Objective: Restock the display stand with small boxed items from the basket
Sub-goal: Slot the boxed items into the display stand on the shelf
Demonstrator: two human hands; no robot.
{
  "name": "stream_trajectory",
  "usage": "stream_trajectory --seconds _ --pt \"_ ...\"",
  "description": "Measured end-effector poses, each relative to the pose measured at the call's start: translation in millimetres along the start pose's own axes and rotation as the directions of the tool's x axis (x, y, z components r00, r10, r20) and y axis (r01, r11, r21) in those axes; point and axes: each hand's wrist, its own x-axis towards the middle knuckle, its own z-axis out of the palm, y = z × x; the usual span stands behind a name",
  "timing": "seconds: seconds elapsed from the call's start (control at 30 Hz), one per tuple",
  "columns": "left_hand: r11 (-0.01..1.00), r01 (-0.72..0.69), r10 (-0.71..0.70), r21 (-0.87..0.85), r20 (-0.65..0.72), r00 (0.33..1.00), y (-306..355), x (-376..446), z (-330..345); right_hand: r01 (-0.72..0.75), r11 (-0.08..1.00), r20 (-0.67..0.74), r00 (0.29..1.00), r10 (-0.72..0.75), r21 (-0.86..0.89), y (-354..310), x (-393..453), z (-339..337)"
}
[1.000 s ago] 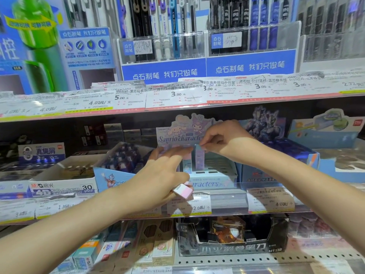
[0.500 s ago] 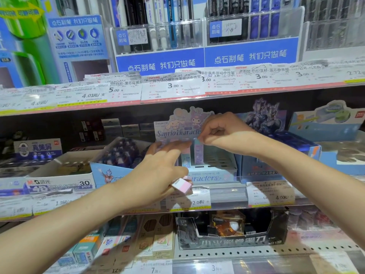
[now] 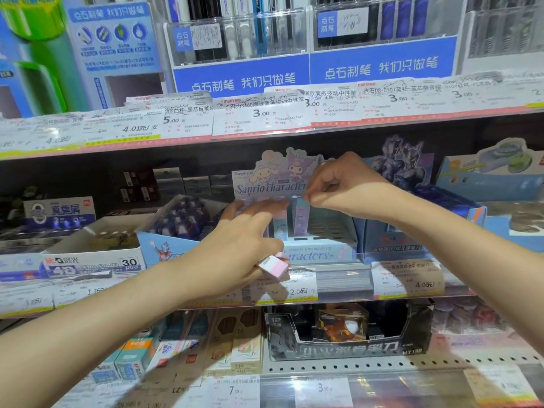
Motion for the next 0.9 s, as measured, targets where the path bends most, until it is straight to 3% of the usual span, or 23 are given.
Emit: stream_trajectory --seconds 0.33,0.57,0.67,0.77,0.83,0.9 --pt "0.998 0.064 -0.064 0.001 0.111 0.992 -1 2 -2 0.106 0.994 0.129 0.986 -0.107 0.018 2 -6 -1" --pt "0.993 0.082 -0.071 -0.086 0.119 0.990 -1 2 -7 0.075 0.997 0.122 0.990 -0.073 -0.012 -2 -3 -1" --pt "0.972 0.114 -0.102 -0.204 0.068 0.992 1 1 -15 0.101 0.993 0.135 0.987 -0.092 -0.065 -6 -6 -3" --pt "0.988 0.082 -0.089 -0.131 -0.049 0.995 9 -3 -18 0.198 0.980 0.004 0.980 -0.198 -0.003 -17 -21 -4" --pt "0.975 0.065 -0.084 -0.210 -0.081 0.993 16 -9 -22 0.239 0.969 -0.039 0.971 -0.237 0.062 -24 -36 -5" --pt "0.899 0.112 -0.138 -0.423 -0.032 0.990 25 -14 -28 0.270 0.953 -0.038 0.963 -0.267 0.136 -30 -49 -3"
